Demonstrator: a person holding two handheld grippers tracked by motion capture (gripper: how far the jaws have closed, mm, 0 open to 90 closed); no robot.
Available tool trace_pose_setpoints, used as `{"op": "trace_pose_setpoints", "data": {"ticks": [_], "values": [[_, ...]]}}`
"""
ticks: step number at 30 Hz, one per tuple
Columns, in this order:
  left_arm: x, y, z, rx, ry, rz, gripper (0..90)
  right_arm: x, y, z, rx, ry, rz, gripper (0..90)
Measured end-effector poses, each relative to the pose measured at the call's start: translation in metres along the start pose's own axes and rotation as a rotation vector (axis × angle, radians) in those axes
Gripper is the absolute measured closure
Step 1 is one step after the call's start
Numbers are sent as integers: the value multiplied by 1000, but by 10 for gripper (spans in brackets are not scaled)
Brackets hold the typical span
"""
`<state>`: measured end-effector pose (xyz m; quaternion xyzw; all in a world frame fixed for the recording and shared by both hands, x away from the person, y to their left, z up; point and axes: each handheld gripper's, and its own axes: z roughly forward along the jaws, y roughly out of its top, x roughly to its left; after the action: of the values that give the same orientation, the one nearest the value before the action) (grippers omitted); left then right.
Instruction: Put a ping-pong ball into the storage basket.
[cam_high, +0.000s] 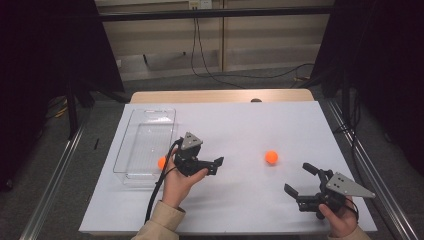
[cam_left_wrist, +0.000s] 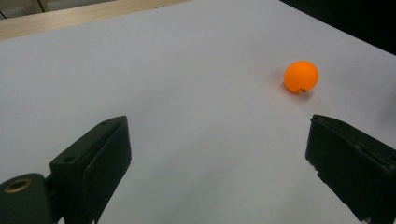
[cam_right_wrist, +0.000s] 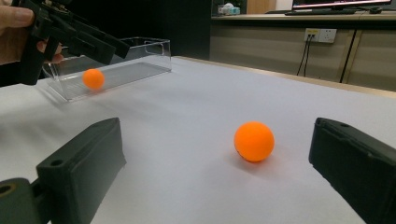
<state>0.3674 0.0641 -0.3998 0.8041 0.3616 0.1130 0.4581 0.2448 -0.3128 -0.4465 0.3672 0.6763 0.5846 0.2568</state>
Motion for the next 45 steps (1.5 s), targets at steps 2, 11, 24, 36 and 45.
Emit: {"op": "trace_pose_setpoints", "data": {"ticks": [2, 11, 24, 36, 45], "values": [[-1, 0, 1, 2, -2, 3, 63, 0, 0, 1, 3, 0, -4, 28], [-9, 0, 12, -24, -25, 28, 62, -3, -1, 1, 0, -1, -1, 27], [-20, -1, 30, -10, -59, 43, 62, -2, -1, 2, 1, 0, 2, 26], [-23, 1, 37, -19, -66, 52, 62, -1, 0, 3, 2, 5, 1, 26], [-27, 2, 42, -19, -73, 54, 62, -1, 0, 4, 7, 6, -2, 27]]}}
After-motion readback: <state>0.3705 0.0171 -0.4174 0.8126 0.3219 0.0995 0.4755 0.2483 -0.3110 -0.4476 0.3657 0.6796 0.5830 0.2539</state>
